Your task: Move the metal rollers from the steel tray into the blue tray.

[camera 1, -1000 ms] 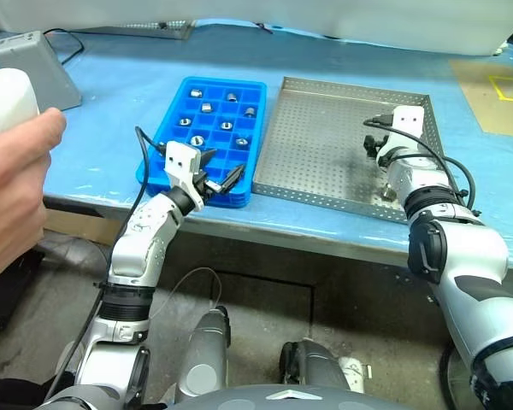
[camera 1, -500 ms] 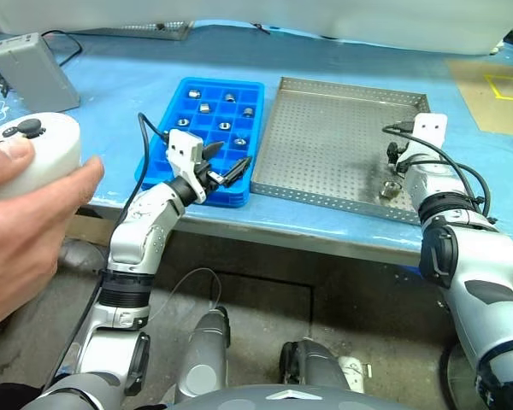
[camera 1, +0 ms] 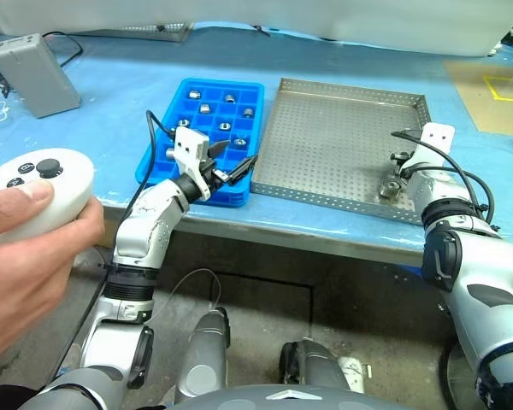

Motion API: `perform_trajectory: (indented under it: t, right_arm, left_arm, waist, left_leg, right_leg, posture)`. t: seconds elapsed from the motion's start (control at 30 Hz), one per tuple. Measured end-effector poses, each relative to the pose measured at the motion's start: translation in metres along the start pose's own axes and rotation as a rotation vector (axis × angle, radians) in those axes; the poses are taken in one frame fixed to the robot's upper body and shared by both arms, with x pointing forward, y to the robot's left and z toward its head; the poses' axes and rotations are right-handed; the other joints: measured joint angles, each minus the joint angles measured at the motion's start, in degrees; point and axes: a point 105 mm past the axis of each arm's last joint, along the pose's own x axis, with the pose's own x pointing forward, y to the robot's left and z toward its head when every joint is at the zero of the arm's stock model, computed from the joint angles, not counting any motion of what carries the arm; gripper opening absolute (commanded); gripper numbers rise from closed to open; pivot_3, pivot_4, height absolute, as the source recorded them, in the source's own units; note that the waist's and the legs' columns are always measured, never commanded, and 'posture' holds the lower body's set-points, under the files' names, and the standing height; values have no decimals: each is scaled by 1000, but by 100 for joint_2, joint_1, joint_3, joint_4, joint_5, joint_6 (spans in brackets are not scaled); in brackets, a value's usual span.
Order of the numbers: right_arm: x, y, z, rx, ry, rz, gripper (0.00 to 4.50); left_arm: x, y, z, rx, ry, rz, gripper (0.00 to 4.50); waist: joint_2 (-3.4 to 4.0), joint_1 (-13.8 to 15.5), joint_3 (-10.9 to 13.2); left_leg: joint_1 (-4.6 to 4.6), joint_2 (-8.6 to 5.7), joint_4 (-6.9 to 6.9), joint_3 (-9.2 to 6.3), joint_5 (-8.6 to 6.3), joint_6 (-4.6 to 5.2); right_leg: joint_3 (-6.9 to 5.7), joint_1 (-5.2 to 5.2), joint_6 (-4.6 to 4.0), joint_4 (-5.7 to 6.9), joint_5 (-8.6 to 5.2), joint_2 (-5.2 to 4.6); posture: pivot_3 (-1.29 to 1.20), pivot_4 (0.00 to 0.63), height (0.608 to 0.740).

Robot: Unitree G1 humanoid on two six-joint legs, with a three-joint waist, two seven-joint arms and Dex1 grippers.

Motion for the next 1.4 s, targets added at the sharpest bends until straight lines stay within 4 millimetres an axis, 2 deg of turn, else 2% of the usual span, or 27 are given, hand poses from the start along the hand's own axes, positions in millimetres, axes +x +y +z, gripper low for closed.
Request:
perform_trajectory:
  t: [0.17,0.23,0.33,0.43,0.53,0.6,0.67,0.7,0.73,0.8,0.87,0.97,1.03,1.27,1.4]
  right_arm:
    - [0,0,0,17,0,8,958]
    - [0,3,0,39,-3,23,958]
    - [0,18,1,70,-20,89,958]
    - [-2,33,4,80,-40,170,958]
    - [-8,68,24,85,-106,336,958]
    - [-18,98,48,90,-173,466,958]
    - [-32,130,68,87,-237,587,958]
    - [-40,149,75,86,-264,653,958]
    - [-44,159,77,84,-273,683,958]
    - [-58,192,75,101,-279,772,958]
    - [-70,217,70,107,-264,845,958]
    - [-99,266,57,-22,-244,993,958]
    - [-115,288,48,-52,-228,1068,958]
    - [-149,334,36,-114,-197,1149,958]
    - [-154,343,30,-149,-185,1120,958]
  left_arm:
    - [4,2,-6,4,15,5,4372]
    - [8,3,-3,12,8,2,4372]
    - [12,1,5,30,-17,-10,4372]
    - [12,0,3,25,-18,-10,4372]
    - [9,2,2,-50,-59,26,4372]
    - [6,7,13,-59,-101,50,4372]
    - [-1,21,26,-48,-138,112,4372]
    - [-8,34,32,-46,-161,172,4372]
    - [-12,40,35,-43,-173,203,4372]
    - [-26,58,43,-23,-209,301,4372]
    - [-36,65,45,16,-213,351,4372]
    - [-52,74,28,123,-121,437,4372]
    - [-61,78,17,122,-97,493,4372]
    - [-94,96,10,135,-72,682,4372]
    - [-95,89,-3,108,-37,682,4372]
  waist:
    - [0,3,0]
    - [0,-1,0]
    - [0,-18,0]
    - [1,-45,0]
    - [2,-123,1]
    - [3,-148,2]
    - [3,-153,1]
    - [3,-152,1]
    - [4,-144,1]
    - [4,-128,1]
    - [4,-106,1]
    - [5,-62,1]
    - [5,8,2]
    - [4,208,2]
    - [3,357,2]
  left_leg:
    - [0,1,6,1,0,1]
    - [0,1,9,0,0,2]
    - [-1,1,9,2,-2,4]
    - [-6,2,8,2,-2,5]
    - [-19,3,11,2,-6,12]
    - [-17,11,11,2,-10,19]
    - [-11,24,8,1,-8,16]
    - [-8,27,4,1,-7,14]
    - [-7,27,3,0,-7,14]
    - [-12,25,3,0,-8,16]
    - [-14,24,3,-1,-9,20]
    - [-17,25,2,-3,-9,20]
    - [-17,25,1,-3,-8,19]
    - [-4,28,-23,-5,8,2]
    - [-3,28,-45,-4,20,-15]
  right_leg:
    - [-1,0,0,5,0,0]
    - [0,0,0,8,0,0]
    - [0,-1,0,8,0,0]
    - [0,-6,0,8,0,0]
    - [0,-19,0,13,0,1]
    - [-1,-21,-1,17,0,6]
    - [-3,-19,-5,17,-1,14]
    - [-4,-17,-9,17,-4,15]
    - [-5,-17,-10,17,-4,14]
    - [-5,-19,-11,14,-5,12]
    - [-4,-22,-12,11,-5,11]
    - [-8,-25,-16,10,-8,11]
    - [-8,-24,-16,10,-8,11]
    - [-11,-25,-19,13,-5,11]
    - [-13,-29,-17,6,-3,12]
  posture:
    - [165,150,740]
    - [168,150,740]
    - [170,150,740]
    - [176,150,740]
    - [208,150,740]
    - [228,150,740]
    - [243,150,740]
    - [262,150,740]
    - [277,150,740]
    - [306,150,740]
    - [339,150,740]
    - [364,150,740]
    - [376,150,740]
    - [417,150,740]
    - [424,150,740]
